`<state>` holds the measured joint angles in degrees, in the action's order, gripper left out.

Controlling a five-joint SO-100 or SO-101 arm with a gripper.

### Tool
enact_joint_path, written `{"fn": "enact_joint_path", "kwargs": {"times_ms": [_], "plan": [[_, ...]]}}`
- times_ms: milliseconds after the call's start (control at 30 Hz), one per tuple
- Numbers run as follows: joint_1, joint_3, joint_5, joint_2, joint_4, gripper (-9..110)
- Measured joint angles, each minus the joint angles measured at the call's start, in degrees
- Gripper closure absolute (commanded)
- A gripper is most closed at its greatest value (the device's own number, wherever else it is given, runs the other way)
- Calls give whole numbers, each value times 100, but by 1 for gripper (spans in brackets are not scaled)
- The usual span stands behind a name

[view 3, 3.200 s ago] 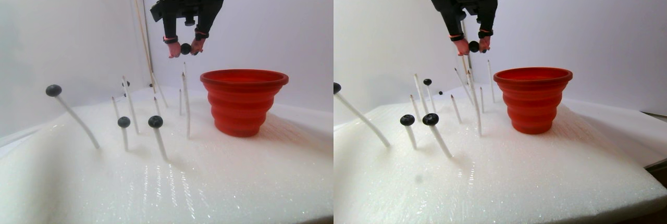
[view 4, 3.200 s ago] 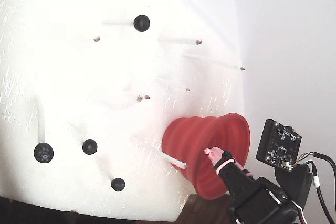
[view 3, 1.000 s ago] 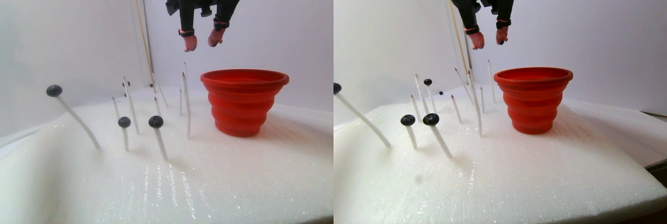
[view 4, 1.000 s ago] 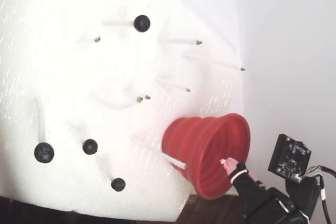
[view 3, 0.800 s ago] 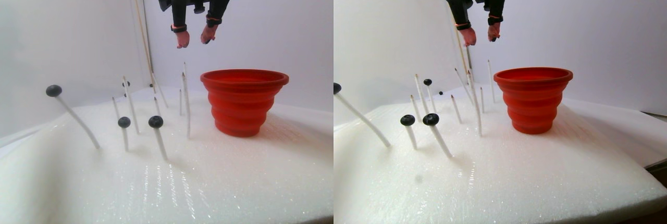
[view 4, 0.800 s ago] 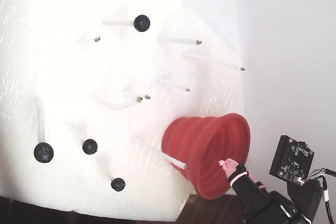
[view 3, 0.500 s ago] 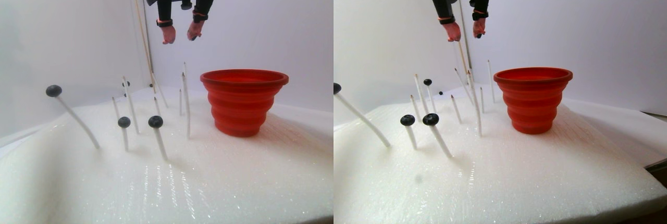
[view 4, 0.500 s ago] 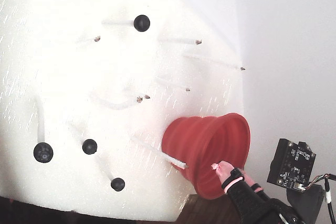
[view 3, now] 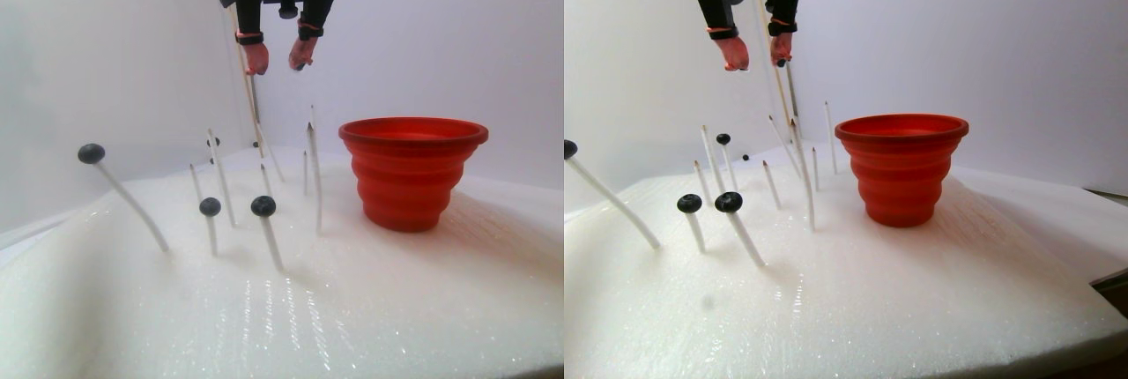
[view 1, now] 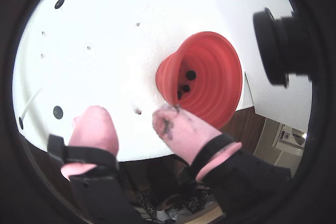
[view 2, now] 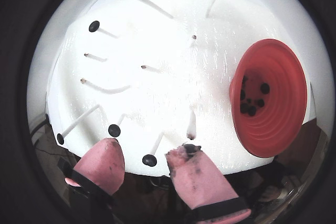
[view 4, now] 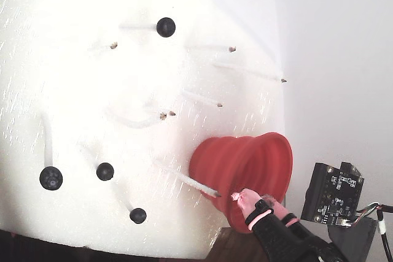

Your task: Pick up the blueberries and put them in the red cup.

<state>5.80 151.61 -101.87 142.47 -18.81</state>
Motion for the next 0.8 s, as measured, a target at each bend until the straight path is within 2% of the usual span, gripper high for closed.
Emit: {"fn": "enact_joint_path", "kwargs": {"times_ms": [800], "plan": [[-413, 0, 0, -501, 105, 86]]}}
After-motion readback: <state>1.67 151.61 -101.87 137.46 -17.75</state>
